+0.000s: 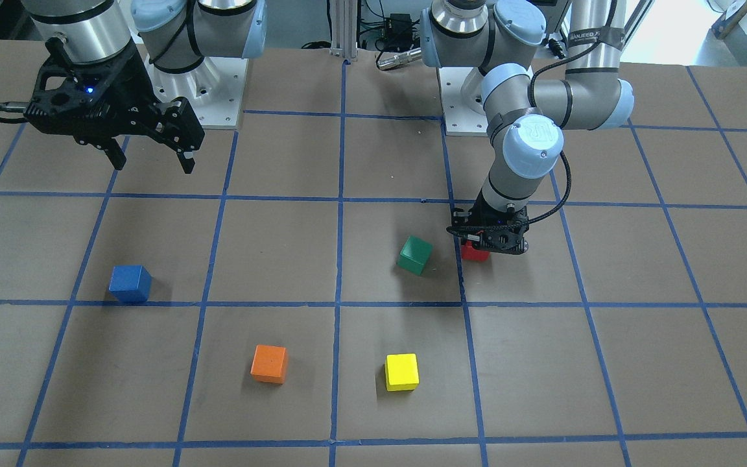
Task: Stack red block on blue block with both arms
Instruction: 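Close the left gripper on the red cube and lift it, then carry the red cube with the left gripper toward the orange cube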
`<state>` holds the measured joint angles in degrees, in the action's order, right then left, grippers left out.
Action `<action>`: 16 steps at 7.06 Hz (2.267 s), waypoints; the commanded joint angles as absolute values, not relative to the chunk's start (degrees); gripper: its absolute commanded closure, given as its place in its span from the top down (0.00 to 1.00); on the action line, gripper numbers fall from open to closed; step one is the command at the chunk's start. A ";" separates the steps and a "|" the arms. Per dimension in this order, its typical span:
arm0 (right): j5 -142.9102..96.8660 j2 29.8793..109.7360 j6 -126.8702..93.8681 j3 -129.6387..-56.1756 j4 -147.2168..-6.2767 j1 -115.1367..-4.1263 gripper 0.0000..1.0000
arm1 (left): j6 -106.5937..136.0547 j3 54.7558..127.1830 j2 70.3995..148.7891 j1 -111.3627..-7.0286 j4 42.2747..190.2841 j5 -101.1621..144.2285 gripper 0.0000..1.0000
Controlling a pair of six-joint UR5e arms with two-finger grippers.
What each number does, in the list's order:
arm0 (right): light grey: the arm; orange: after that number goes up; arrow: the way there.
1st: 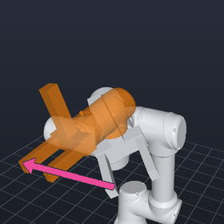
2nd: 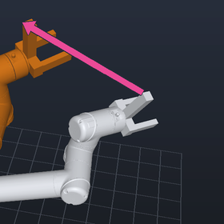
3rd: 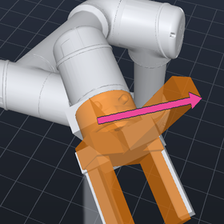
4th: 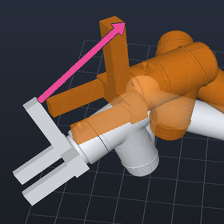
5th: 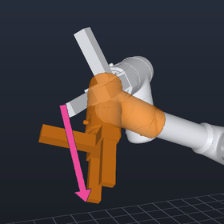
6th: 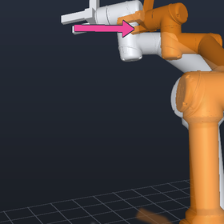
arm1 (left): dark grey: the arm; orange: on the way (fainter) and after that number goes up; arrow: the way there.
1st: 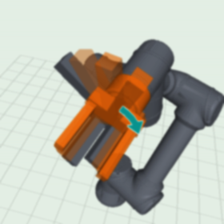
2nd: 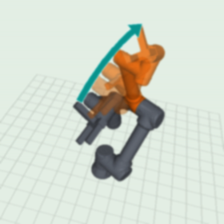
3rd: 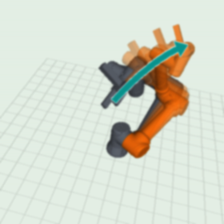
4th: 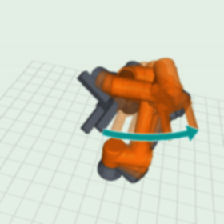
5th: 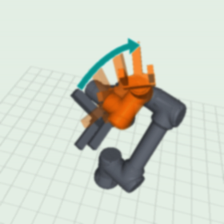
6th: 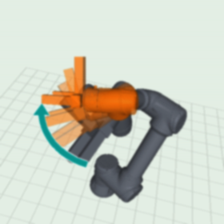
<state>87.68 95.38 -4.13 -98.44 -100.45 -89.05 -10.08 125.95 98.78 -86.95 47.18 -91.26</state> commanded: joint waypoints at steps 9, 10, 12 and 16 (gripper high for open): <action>87.63 95.36 -4.04 -98.44 -100.90 -89.03 1.00 | 23.62 90.18 114.85 -112.12 63.02 -86.74 0.15; 87.63 95.36 -4.04 -98.44 -100.90 -89.03 1.00 | 23.29 89.74 116.35 -112.24 61.36 -87.53 0.16; 87.63 95.36 -4.04 -98.44 -100.90 -89.03 1.00 | 23.03 89.56 120.13 -112.24 57.15 -87.71 0.18; 87.71 95.36 -3.96 -98.35 -100.90 -88.86 1.00 | 23.73 91.14 122.87 -112.32 56.96 -87.98 0.87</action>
